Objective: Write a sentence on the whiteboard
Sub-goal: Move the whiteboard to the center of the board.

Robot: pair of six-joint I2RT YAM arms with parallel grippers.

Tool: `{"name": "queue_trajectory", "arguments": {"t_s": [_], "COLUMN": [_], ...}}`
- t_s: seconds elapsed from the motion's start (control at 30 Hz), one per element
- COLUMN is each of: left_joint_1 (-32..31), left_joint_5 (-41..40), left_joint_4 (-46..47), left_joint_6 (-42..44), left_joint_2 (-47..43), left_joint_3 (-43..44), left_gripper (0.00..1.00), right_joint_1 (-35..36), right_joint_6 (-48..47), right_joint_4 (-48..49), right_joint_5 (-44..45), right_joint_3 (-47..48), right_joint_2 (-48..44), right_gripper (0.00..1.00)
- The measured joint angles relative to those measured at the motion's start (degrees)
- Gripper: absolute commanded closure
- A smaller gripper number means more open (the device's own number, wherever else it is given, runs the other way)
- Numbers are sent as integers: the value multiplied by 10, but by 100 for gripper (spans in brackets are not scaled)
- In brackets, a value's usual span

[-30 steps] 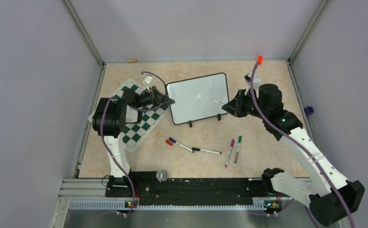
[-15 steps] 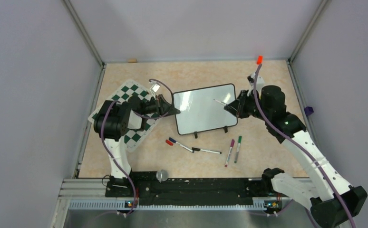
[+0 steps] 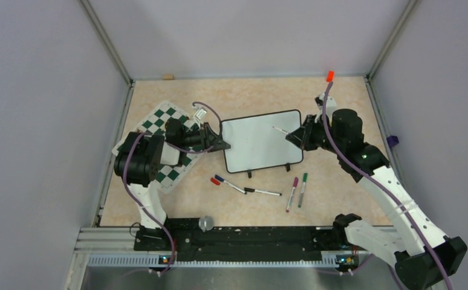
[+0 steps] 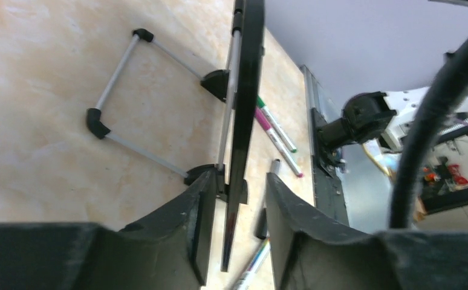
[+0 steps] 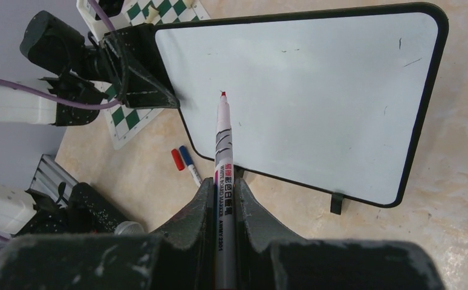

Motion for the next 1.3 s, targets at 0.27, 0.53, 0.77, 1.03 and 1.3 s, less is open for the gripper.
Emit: {"name": "queue_trajectory", "arguments": {"t_s": [0.27, 0.53, 0.77, 1.03, 1.3], "left_joint_1": [-5, -6, -11, -14, -14], "left_joint_5": [-51, -51, -19, -28, -51], "left_joint_4": [-345, -400, -274, -106, -61], "left_joint_6": [241, 272, 173, 50, 37], "left_joint_2": [-83, -85, -71, -71, -75], "left_joint_3": [30, 32, 30, -21, -56], "left_gripper": [1, 1, 1, 1, 1], "right_joint_1": [0, 0, 0, 0, 0], "right_joint_6": [-2, -5, -5, -4, -4], "right_joint_4": [0, 0, 0, -4, -4], "right_joint_5": [6, 10, 12, 14, 17], "right_joint_3": [0, 0, 0, 0, 0], "right_joint_2": [0, 2, 2, 2, 10], "right_gripper": [100, 100, 100, 100, 100]}}
